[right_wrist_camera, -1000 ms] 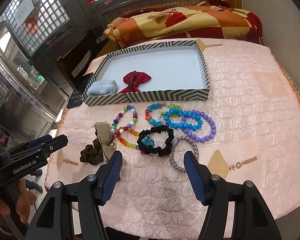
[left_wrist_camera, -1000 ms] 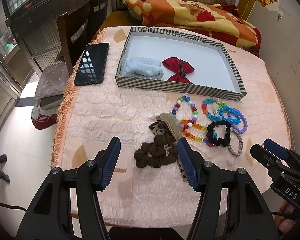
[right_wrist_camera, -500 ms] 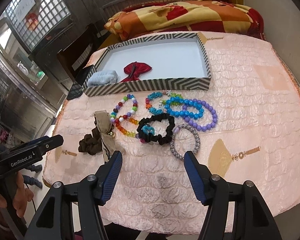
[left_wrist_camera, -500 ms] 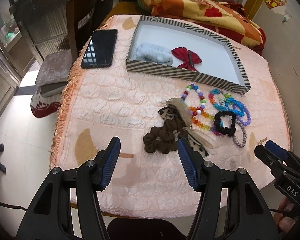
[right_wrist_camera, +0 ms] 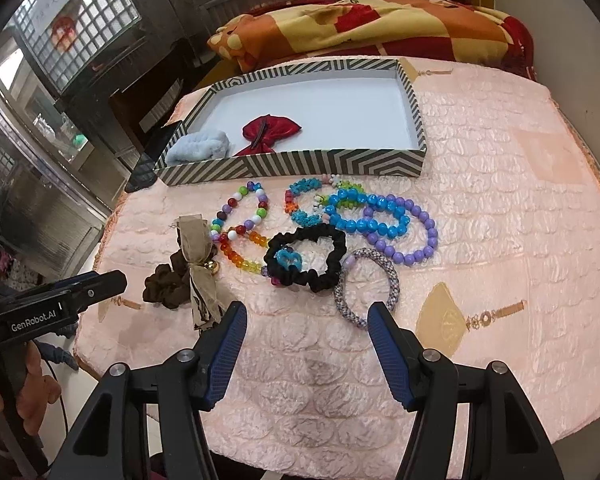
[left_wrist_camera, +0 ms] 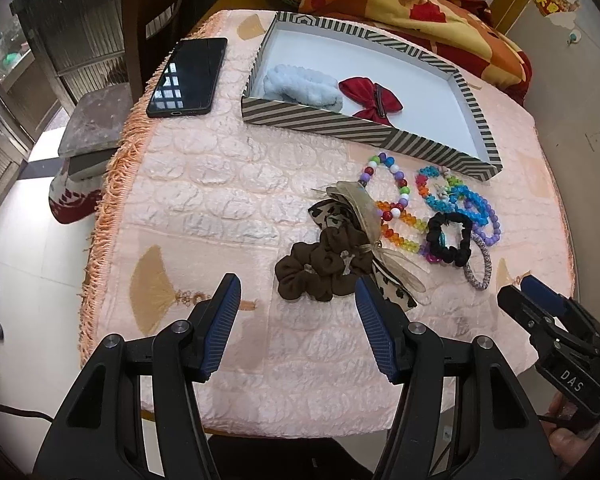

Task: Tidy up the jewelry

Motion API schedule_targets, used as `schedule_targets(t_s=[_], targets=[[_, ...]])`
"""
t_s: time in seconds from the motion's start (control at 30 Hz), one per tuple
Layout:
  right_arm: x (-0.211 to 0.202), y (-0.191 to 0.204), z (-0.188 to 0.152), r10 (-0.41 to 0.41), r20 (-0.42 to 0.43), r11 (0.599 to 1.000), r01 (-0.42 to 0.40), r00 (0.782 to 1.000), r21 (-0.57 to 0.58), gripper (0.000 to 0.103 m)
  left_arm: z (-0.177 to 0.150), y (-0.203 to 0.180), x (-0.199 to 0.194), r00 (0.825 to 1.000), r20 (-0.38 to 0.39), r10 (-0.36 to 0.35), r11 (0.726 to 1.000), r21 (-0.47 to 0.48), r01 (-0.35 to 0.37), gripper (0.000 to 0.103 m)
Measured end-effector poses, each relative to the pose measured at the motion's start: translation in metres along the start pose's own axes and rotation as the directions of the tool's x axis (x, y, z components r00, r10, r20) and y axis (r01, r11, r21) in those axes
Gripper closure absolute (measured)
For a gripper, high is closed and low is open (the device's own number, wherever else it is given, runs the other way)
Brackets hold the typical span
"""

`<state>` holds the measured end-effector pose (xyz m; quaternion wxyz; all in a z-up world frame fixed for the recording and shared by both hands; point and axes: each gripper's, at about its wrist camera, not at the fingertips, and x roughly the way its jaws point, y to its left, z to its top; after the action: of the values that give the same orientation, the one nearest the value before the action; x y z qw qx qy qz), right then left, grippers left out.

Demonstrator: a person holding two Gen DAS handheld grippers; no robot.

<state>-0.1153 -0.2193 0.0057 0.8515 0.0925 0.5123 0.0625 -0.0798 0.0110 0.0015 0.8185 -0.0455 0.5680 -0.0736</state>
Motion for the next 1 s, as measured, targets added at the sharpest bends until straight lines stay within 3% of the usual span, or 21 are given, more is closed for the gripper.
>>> schedule_targets(t_s=[0.9,1.0], targets=[[0.013,-0.008,0.012,-0.001,0.011,1.000,0.001,1.000,0.022,0.044,0.005,-0.009,0.008,1.000,-0.016,-0.008,1.000,0.014,0.008,0.043],[0.018,-0.010,0.016,-0.001,0.009,1.000,0.001,1.000,0.021,0.056,0.006,-0.007,0.010,1.000,-0.021,-0.011,1.000,0.002,0.011,0.043]])
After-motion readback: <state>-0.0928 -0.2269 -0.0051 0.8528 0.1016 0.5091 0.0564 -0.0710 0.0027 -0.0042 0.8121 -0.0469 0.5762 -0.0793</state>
